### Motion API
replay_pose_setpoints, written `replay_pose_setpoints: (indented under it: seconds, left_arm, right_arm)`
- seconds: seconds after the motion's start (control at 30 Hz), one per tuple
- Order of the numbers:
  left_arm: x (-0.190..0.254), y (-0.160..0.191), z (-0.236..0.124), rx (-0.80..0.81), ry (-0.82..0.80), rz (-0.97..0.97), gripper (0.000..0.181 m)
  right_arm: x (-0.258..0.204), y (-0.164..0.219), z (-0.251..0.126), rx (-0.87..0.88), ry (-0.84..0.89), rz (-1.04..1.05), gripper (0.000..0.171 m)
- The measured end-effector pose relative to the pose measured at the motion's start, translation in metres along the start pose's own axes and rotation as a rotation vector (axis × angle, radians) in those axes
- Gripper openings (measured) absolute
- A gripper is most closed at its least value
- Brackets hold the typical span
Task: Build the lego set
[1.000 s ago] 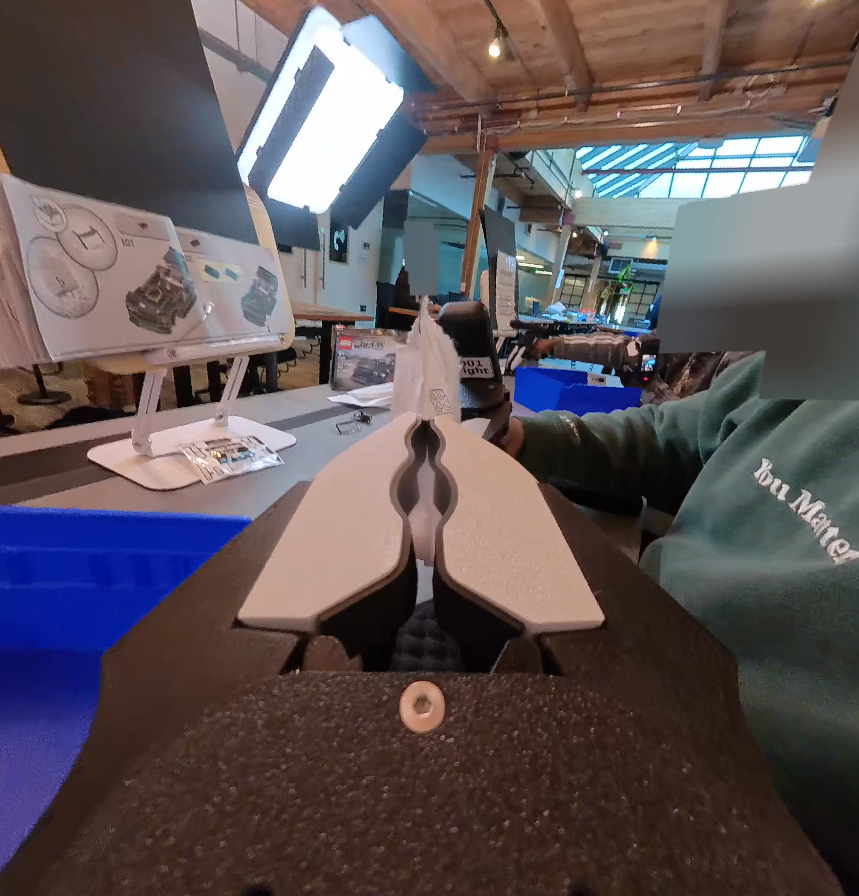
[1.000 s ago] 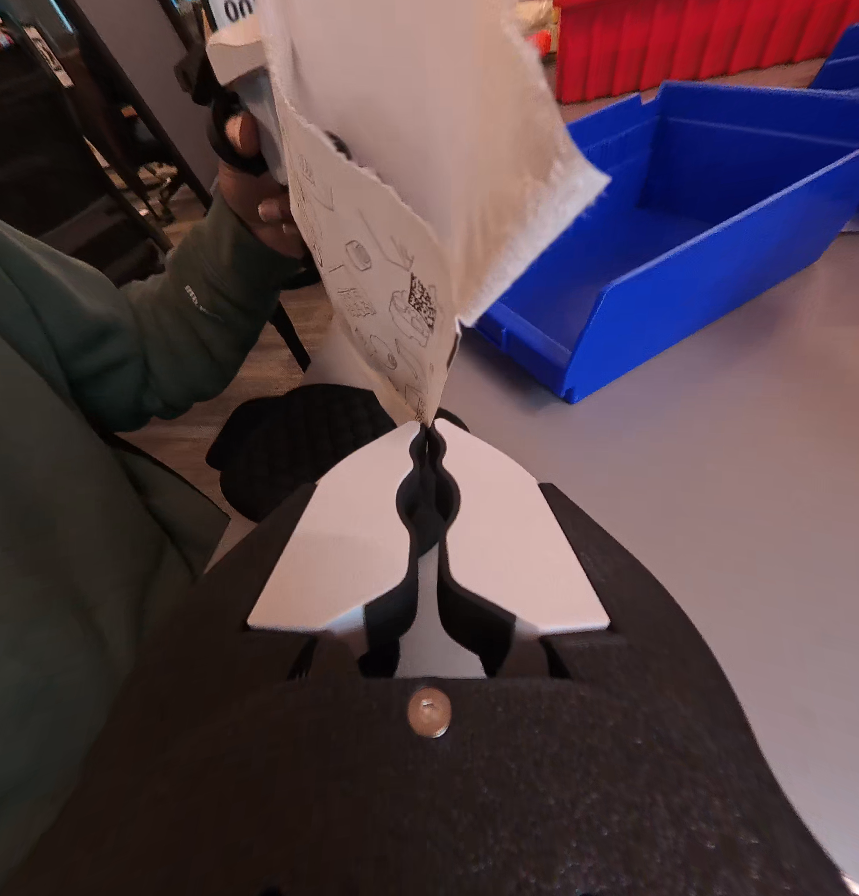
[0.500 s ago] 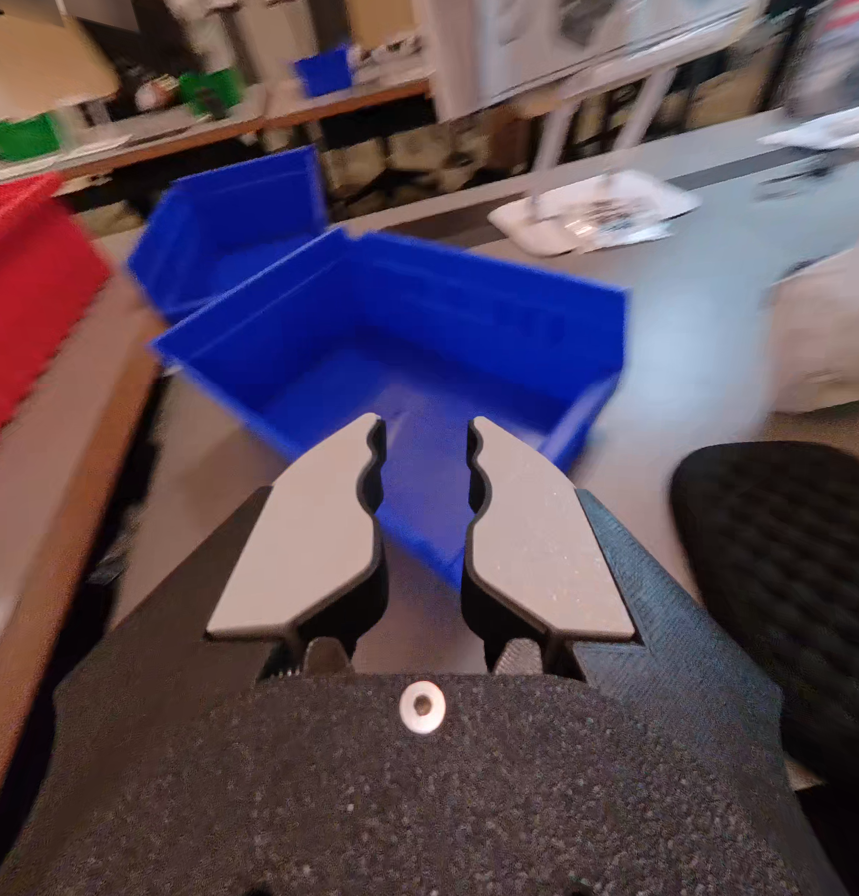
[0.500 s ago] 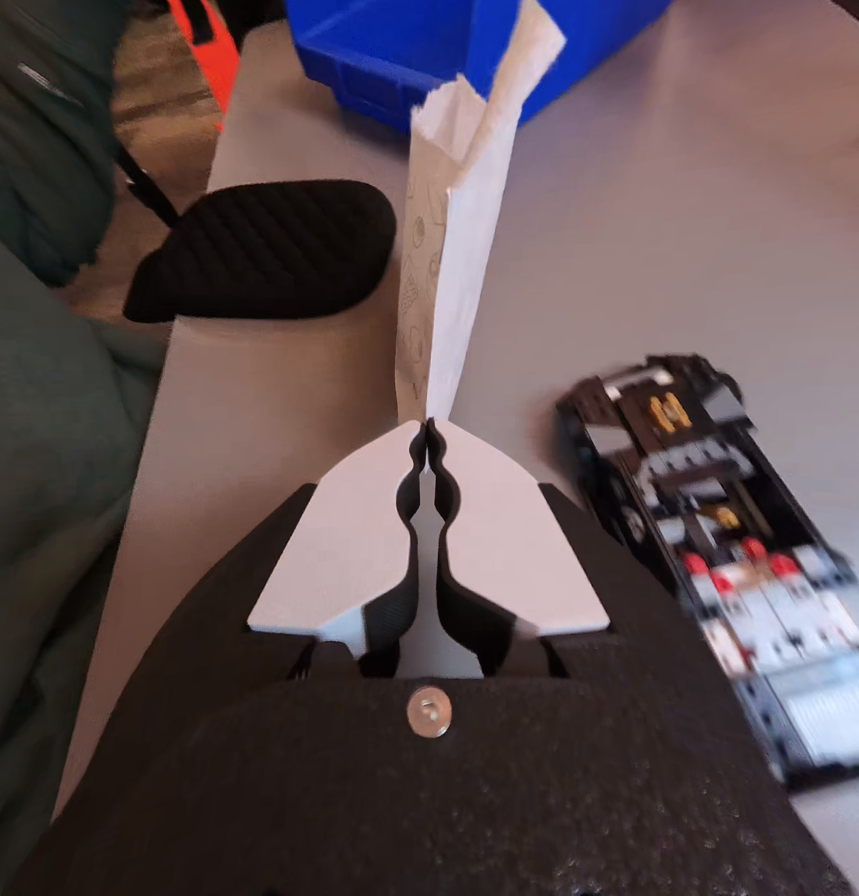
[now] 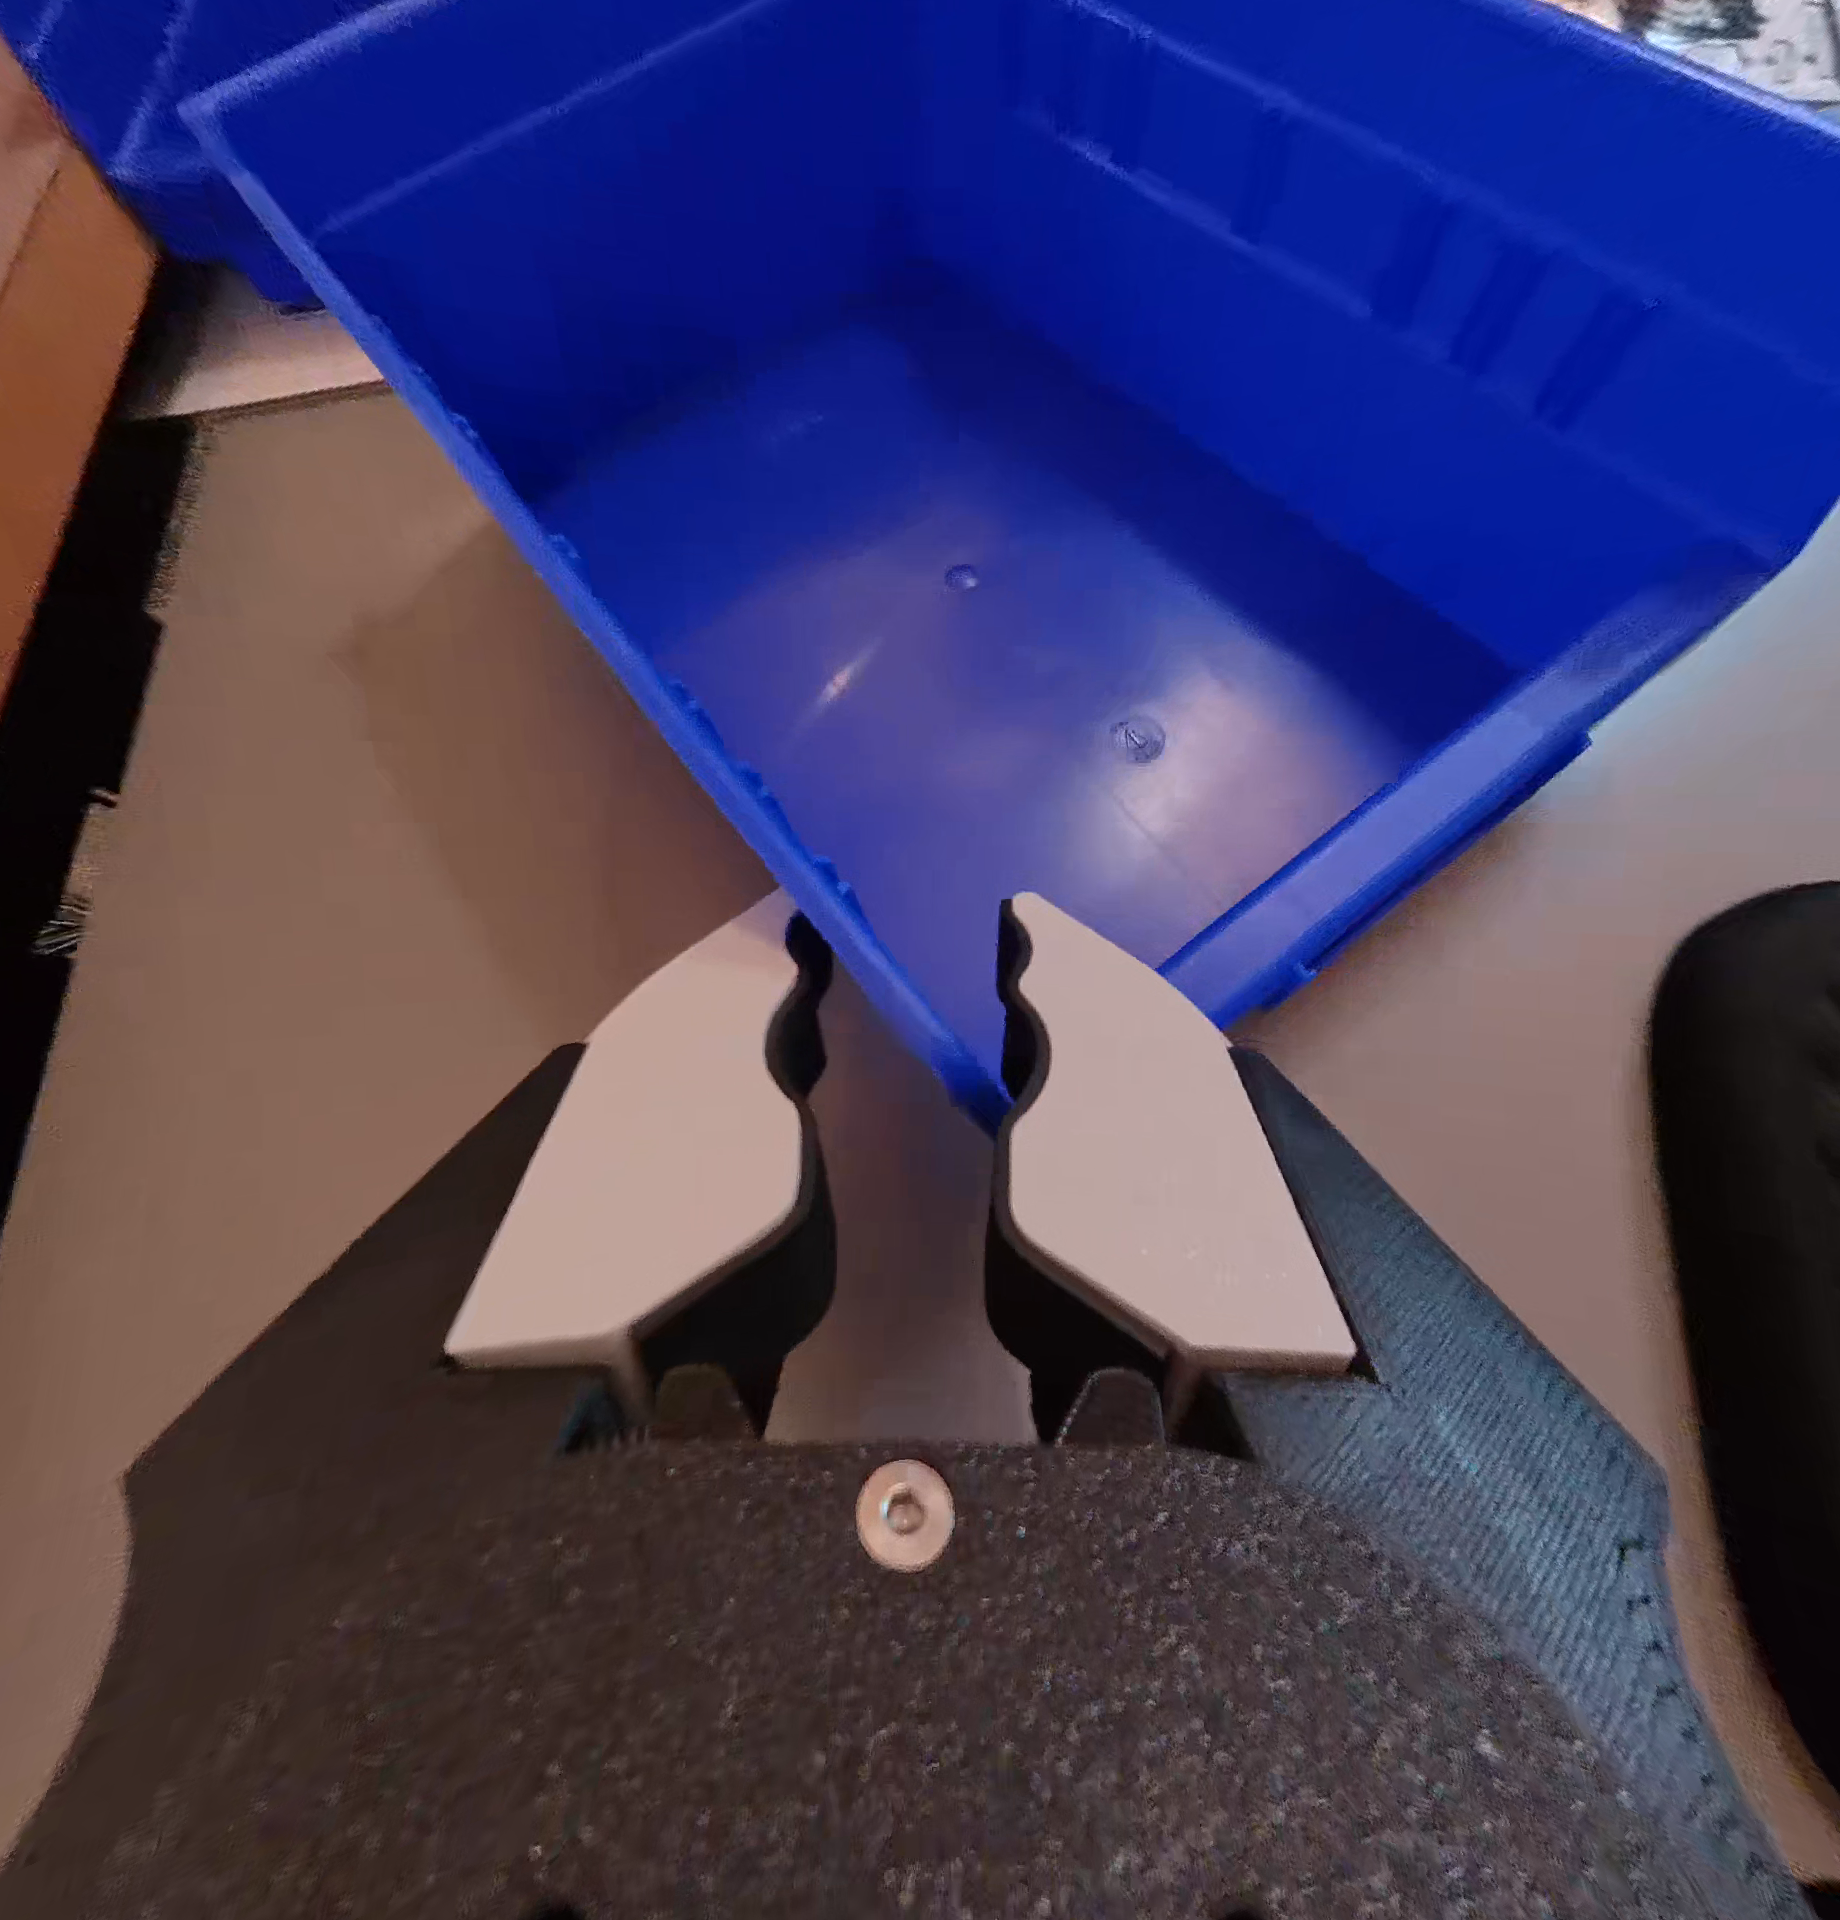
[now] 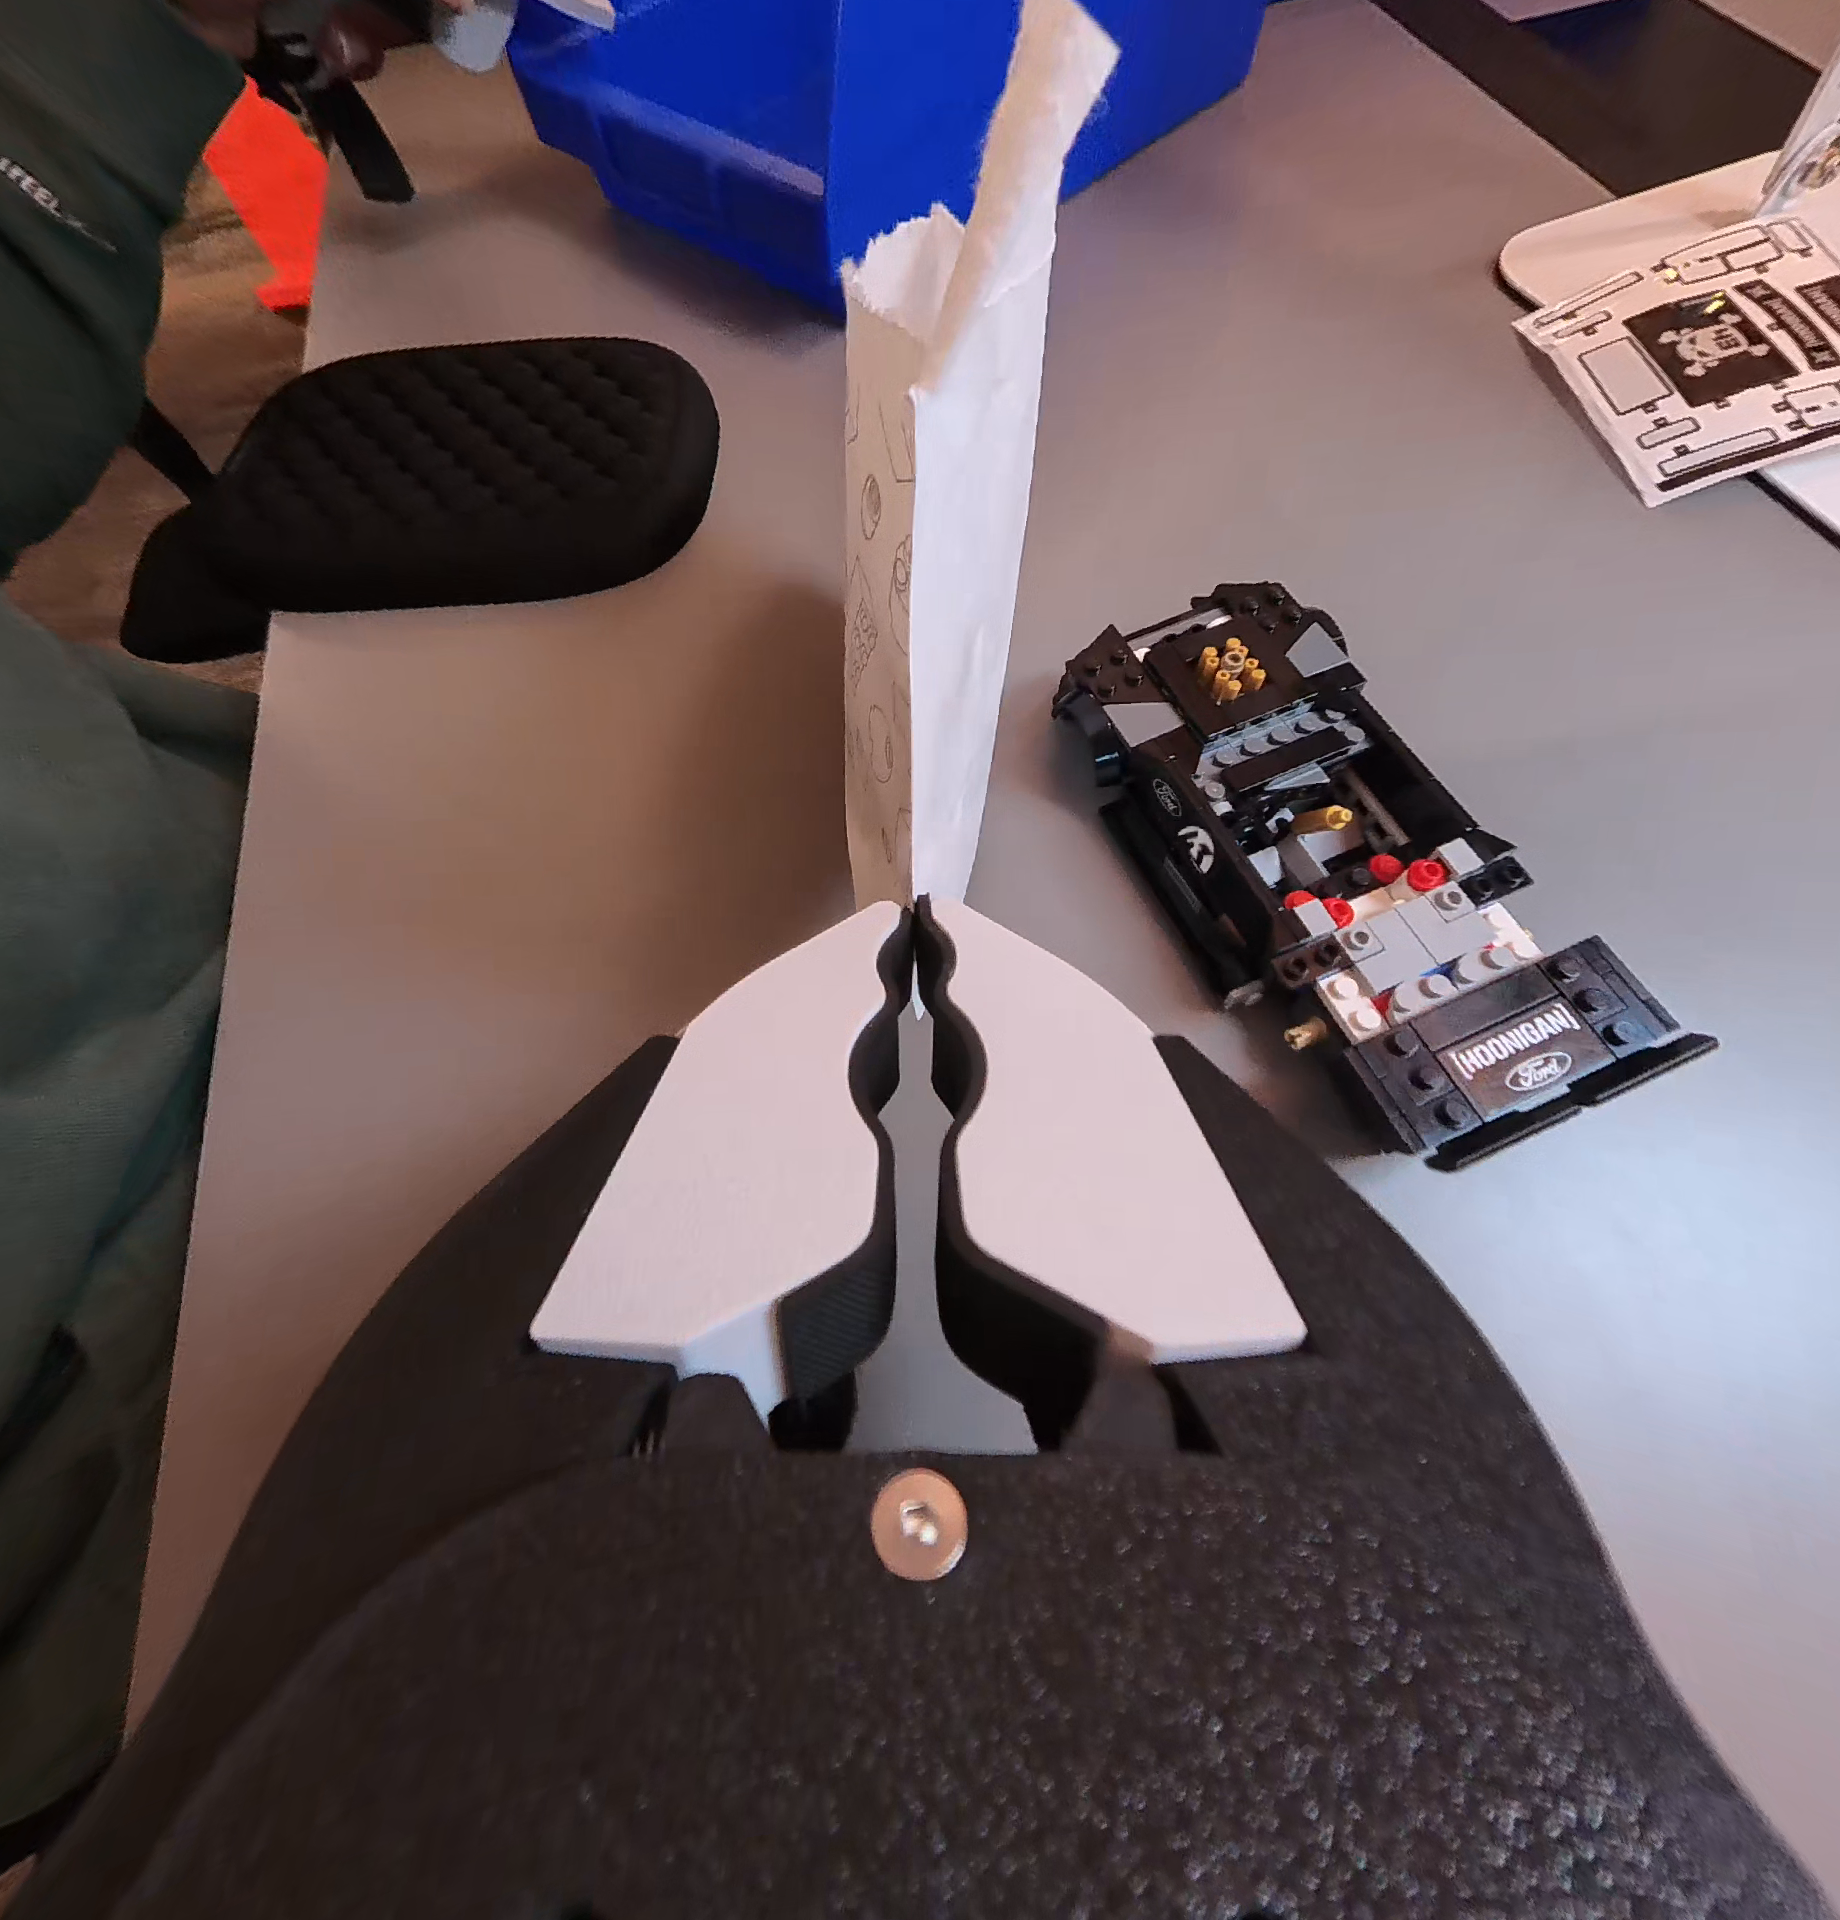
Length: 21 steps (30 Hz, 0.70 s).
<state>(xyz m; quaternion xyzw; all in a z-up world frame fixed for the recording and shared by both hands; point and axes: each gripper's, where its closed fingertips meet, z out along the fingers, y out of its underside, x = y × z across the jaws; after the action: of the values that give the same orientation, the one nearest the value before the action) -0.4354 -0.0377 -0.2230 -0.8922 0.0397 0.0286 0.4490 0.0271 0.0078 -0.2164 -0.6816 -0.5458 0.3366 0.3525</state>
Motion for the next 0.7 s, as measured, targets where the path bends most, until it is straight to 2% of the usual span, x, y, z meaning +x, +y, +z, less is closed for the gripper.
replay_pose_setpoints:
  seconds: [0.1,0.3,0.37,0.5,0.7]
  left_arm:
    - [0.025,0.000,-0.003,-0.039,0.008,0.056,0.027]
    - [0.098,-0.008,-0.002,-0.073,0.130,0.228,0.042]
    - [0.105,-0.014,0.003,-0.054,0.127,0.247,0.041]
    - [0.108,-0.019,0.009,-0.031,0.094,0.287,0.029]
    - [0.139,-0.022,0.010,-0.018,0.188,0.315,0.027]
  right_arm:
    - [0.002,0.001,-0.005,0.012,0.014,0.013,0.000]
    - [0.000,0.002,-0.012,0.029,0.039,0.016,0.000]
    - [-0.001,0.002,-0.016,0.041,0.047,0.017,0.000]
    - [-0.002,0.005,-0.023,0.055,0.058,0.026,0.000]
    - [-0.005,0.006,-0.030,0.079,0.064,0.039,0.000]
